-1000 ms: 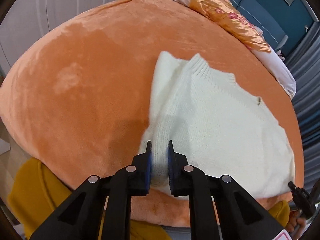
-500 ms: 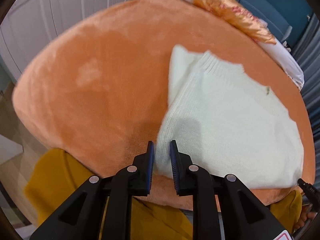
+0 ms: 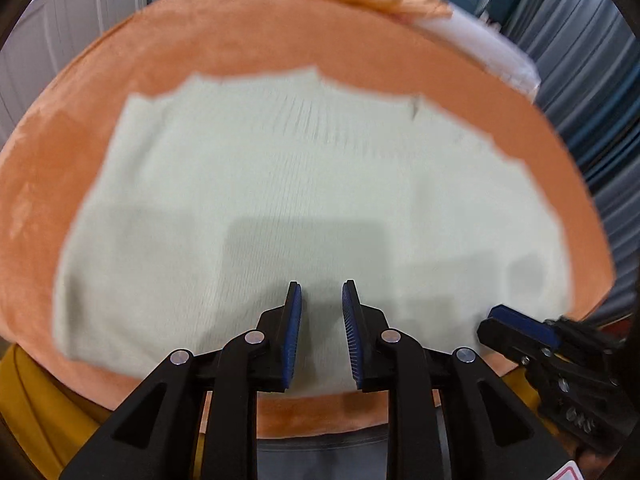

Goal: Fold small clothes

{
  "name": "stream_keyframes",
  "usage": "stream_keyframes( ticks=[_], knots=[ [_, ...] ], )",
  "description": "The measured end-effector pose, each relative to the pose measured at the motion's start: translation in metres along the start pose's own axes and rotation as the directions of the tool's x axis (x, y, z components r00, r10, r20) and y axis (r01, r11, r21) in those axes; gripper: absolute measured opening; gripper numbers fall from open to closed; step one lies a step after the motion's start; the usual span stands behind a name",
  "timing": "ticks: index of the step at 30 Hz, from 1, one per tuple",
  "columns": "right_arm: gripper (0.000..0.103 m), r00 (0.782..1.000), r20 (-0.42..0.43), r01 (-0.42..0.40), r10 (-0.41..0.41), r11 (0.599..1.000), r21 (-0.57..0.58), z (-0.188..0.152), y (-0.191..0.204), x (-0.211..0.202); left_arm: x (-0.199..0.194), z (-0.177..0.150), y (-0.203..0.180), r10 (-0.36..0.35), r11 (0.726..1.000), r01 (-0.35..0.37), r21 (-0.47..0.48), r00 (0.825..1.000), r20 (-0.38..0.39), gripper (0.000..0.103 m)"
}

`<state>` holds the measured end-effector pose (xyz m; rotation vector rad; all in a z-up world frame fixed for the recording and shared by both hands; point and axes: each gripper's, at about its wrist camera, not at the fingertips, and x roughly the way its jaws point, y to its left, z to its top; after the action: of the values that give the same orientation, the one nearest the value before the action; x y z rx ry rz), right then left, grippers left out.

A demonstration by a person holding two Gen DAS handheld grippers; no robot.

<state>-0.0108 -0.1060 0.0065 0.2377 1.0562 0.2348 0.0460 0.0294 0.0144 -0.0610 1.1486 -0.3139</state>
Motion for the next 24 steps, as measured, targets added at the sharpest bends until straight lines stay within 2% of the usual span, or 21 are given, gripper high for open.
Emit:
stream_keyframes(
  ticks=[2,3,6,7,8,10,12,13,14,16,17,19,20,24],
  knots=[
    [0.017,0.998,-0.005,0.057,-0.057,0.998,0.008,0.0,-0.013,0.003,0.002,-0.004,0.015,-0.004,1.0,0.005,-0.029,1.0,0.012,0.02],
    [0.017,0.995,0.003,0.102,-0.102,0.994,0.037,-0.002,-0.028,0.0,0.001,-0.004,0.024,-0.014,0.999,0.015,-0.051,1.0,0.016,0.016],
    [0.017,0.975,0.013,0.215,-0.222,0.956,0.198,-0.006,-0.097,-0.02,-0.007,-0.005,0.064,0.007,0.99,-0.004,-0.14,1.0,0.025,0.01],
    [0.015,0.971,0.015,0.227,-0.241,0.934,0.275,-0.01,-0.127,-0.031,-0.007,-0.005,0.075,0.006,0.986,-0.002,-0.166,1.0,0.025,0.007],
    [0.006,0.973,0.02,0.209,-0.228,0.921,0.328,-0.014,-0.146,-0.04,-0.008,-0.005,0.088,-0.019,0.979,0.023,-0.204,1.0,0.023,0.007],
    [0.004,0.98,0.04,0.164,-0.197,0.895,0.415,-0.017,-0.176,-0.058,-0.015,-0.003,0.101,-0.051,0.964,0.058,-0.261,0.998,0.035,0.006],
    [0.009,0.978,0.076,0.146,-0.196,0.893,0.425,-0.011,-0.183,-0.073,-0.027,0.007,0.106,-0.017,0.957,0.039,-0.288,0.997,0.077,0.006],
    [0.015,0.97,0.095,0.166,-0.223,0.898,0.408,-0.001,-0.179,-0.078,-0.033,0.014,0.104,-0.014,0.957,0.044,-0.287,0.994,0.105,0.009],
    [0.027,0.965,0.11,0.177,-0.237,0.903,0.392,0.008,-0.178,-0.08,-0.037,0.024,0.102,-0.013,0.958,0.049,-0.283,0.992,0.127,0.012],
    [0.043,0.955,0.148,0.187,-0.256,0.91,0.371,0.031,-0.174,-0.081,-0.036,0.046,0.098,-0.01,0.959,0.051,-0.279,0.989,0.145,0.032],
    [0.047,0.955,0.165,0.174,-0.247,0.915,0.364,0.039,-0.171,-0.08,-0.033,0.06,0.097,-0.014,0.961,0.057,-0.269,0.987,0.16,0.036],
    [0.055,0.956,0.176,0.159,-0.236,0.917,0.365,0.064,-0.176,-0.064,-0.022,0.084,0.096,0.008,0.969,0.033,-0.244,0.986,0.166,0.05],
    [0.058,0.955,0.165,0.172,-0.248,0.911,0.375,0.069,-0.186,-0.061,-0.012,0.094,0.098,0.02,0.971,0.017,-0.24,0.988,0.151,0.052],
    [0.061,0.965,0.093,0.19,-0.244,0.9,0.393,0.097,-0.196,-0.015,0.024,0.116,0.105,0.048,0.97,-0.026,-0.241,0.995,0.085,0.053]
  ],
)
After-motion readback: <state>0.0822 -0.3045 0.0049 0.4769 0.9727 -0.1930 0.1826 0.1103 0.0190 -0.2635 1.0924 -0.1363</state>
